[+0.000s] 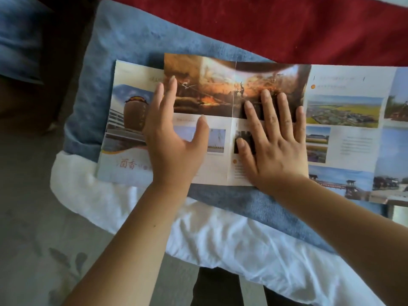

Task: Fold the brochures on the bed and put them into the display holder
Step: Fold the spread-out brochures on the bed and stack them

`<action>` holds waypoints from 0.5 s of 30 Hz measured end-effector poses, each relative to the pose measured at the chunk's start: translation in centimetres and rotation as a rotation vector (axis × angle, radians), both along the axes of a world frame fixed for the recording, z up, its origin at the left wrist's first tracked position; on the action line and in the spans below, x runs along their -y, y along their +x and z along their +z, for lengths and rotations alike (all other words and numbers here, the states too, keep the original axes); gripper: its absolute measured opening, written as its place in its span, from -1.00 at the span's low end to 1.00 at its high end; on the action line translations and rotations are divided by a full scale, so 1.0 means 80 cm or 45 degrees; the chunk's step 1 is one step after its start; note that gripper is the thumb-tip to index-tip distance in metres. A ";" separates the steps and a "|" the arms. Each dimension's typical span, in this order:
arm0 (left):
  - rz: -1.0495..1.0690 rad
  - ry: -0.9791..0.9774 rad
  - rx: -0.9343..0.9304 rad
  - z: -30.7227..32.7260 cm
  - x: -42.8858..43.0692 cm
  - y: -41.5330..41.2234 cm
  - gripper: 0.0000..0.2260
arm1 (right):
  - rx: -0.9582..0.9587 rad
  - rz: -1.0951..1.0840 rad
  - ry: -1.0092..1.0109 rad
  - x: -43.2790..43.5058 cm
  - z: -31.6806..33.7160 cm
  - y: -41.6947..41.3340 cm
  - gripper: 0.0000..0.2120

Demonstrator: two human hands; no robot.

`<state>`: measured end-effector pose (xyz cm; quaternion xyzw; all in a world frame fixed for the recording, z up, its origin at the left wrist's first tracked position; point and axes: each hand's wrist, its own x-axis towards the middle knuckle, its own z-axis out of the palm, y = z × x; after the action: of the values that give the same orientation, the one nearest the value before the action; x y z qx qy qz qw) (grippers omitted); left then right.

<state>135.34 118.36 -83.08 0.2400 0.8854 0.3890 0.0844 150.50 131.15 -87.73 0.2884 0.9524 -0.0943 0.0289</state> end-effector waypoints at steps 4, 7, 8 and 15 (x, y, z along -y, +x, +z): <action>0.030 0.094 0.109 0.022 -0.003 -0.003 -0.52 | -0.030 0.006 0.000 0.000 0.000 -0.001 -0.35; -0.087 0.068 0.098 0.035 -0.005 0.001 -0.53 | -0.046 0.009 0.000 -0.002 -0.002 -0.001 -0.35; -0.132 0.036 0.038 0.040 -0.006 0.005 -0.52 | -0.042 0.009 -0.005 -0.002 -0.002 -0.001 -0.35; -0.099 -0.252 -0.128 0.065 -0.003 0.013 -0.48 | 0.055 0.065 -0.177 -0.009 0.024 0.000 -0.36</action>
<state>136.36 118.57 -77.85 0.2840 0.9126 0.2836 0.0781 150.52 131.91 -85.84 0.2635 0.9497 -0.1532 0.0719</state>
